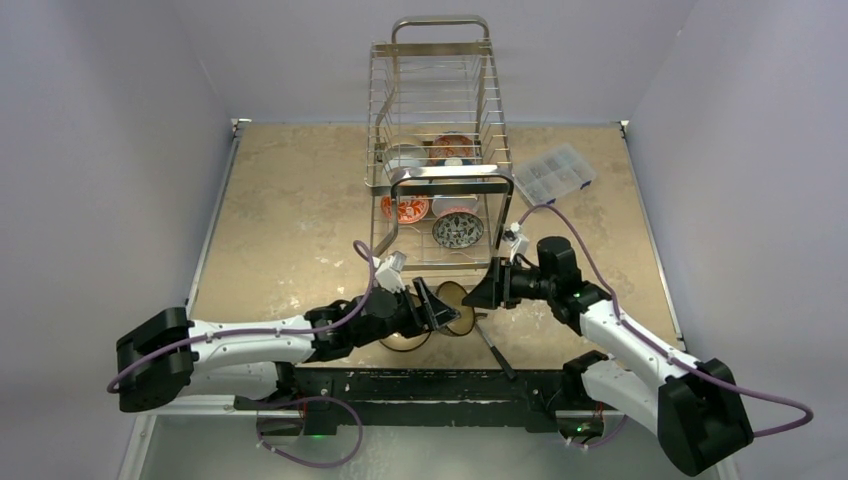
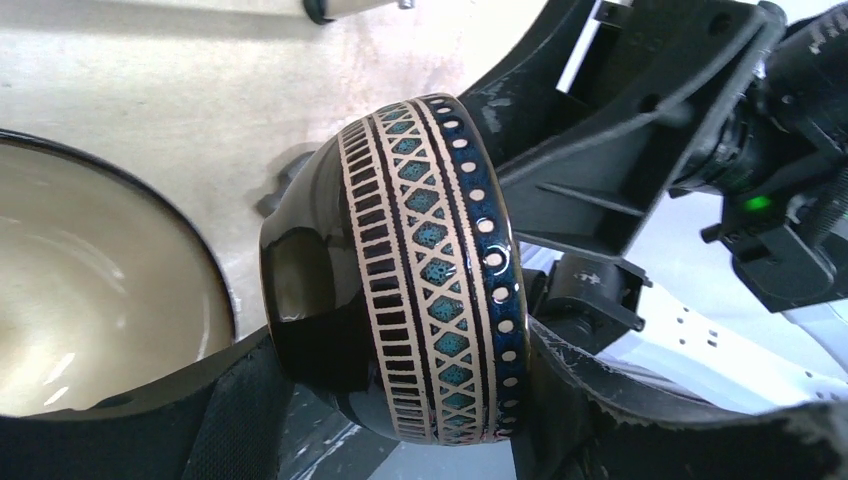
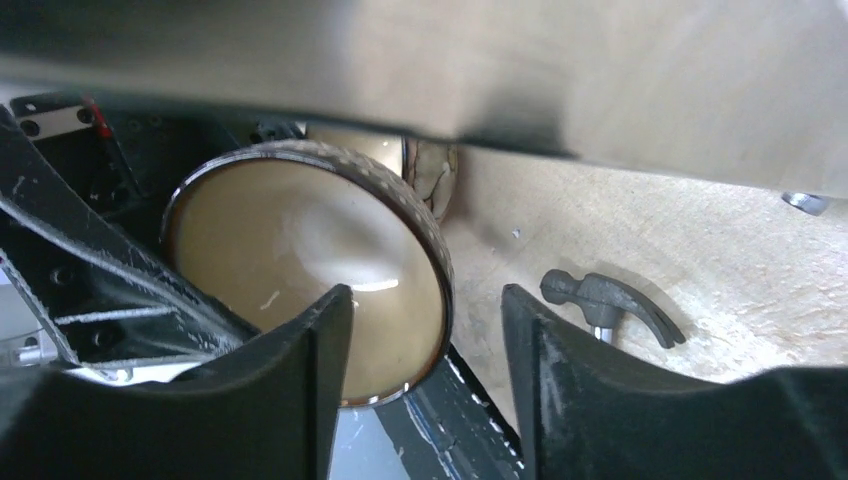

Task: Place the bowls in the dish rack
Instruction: Pick up the bowl from the center of the board, then adjust the dish rack at the center of the board.

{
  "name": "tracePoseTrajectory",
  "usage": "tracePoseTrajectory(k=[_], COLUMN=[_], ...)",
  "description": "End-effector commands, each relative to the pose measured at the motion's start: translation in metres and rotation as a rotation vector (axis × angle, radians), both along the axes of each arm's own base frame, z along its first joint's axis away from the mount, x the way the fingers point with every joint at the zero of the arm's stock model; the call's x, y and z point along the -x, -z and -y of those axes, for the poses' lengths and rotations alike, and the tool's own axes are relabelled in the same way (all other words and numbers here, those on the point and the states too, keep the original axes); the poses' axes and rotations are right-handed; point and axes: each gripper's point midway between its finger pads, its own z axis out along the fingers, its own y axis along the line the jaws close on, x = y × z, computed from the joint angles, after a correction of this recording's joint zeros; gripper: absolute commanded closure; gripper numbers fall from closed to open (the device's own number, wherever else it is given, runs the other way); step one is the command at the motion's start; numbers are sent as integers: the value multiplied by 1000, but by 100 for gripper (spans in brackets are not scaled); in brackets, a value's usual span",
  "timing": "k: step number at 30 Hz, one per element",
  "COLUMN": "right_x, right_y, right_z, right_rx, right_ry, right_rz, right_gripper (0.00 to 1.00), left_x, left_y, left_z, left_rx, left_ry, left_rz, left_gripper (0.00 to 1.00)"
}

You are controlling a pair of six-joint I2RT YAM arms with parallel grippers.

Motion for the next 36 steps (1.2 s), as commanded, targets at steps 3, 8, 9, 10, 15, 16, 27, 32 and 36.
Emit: tracePoseTrajectory(k=[3,8,9,10,15,16,27,32,36], right_x=[-13,-33,-36,-40,-57,-61,-114,-130,-141], right_y=[-15,-15,-15,-14,-8,-8,-32,-53,-59], right_z=[5,18,21,24,45,49,70,68,81], right_rx=[73,164,184,208,317,338,446,414,448], right_ry=[24,137,154,177,279,295,448,472,559], right_rz=[91,118,122,123,141,148,296,412,441], right_gripper=[29,26,26,26,28,29,42,54,92], left_x=[-18,-25,-26,-26,-25,-25,-23,-22,-20], left_y=[-31,-36,-37,-37,-33,-32,-30,-30,-23], left_z=[-17,-39,-43,-47,-69,-72,-107,-112,-109], left_rx=[65,50,46,37,-19,-26,-121,-138,-149], left_ry=[-70,-100,-105,-108,-137,-142,-201,-202,-189], left_rz=[35,37,39,40,39,40,36,31,10], left_gripper=[98,100,100,100,100,100,100,100,100])
